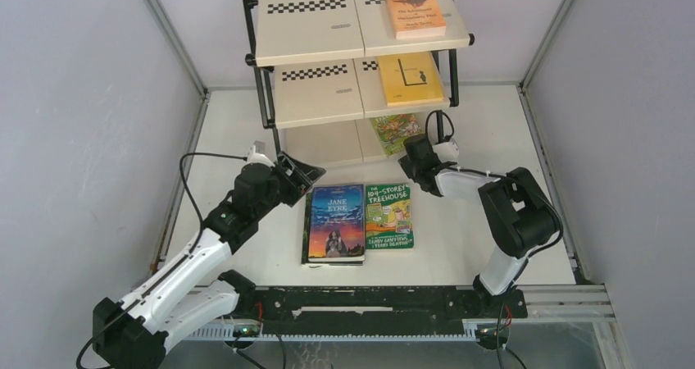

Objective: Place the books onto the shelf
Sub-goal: Adjust the book on the shelf.

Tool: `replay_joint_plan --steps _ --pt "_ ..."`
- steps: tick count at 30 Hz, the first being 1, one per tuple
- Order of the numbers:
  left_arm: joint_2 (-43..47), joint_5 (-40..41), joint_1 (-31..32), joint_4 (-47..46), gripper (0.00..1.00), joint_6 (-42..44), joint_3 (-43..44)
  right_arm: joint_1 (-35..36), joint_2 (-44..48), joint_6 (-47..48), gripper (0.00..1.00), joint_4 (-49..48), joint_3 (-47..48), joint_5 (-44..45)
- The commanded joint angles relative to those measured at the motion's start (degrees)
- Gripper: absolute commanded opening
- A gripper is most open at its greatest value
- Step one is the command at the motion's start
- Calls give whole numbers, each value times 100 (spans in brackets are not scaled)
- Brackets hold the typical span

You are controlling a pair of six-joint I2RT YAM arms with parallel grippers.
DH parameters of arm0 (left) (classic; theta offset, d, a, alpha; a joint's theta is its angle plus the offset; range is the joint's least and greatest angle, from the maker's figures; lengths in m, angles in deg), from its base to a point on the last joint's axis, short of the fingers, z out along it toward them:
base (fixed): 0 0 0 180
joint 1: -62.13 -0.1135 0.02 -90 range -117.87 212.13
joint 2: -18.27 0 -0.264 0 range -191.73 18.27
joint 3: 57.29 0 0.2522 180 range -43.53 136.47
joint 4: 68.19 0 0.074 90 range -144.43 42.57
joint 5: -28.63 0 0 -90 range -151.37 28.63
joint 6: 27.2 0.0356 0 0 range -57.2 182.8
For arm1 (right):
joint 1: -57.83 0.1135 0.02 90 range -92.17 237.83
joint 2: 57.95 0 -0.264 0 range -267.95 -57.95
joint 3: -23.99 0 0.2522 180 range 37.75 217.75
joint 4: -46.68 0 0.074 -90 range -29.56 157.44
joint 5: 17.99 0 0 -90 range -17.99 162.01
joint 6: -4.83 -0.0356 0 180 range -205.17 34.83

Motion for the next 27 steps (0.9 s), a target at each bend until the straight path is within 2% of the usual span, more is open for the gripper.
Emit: replay_joint_plan --steps 1,27 --pt "-138 52 -14 -363 73 -31 -42 -17 -252 340 0 -319 432 -303" --pt "-932 -53 -22 -677 74 75 282 -41 -1022 469 0 -456 1283 -746"
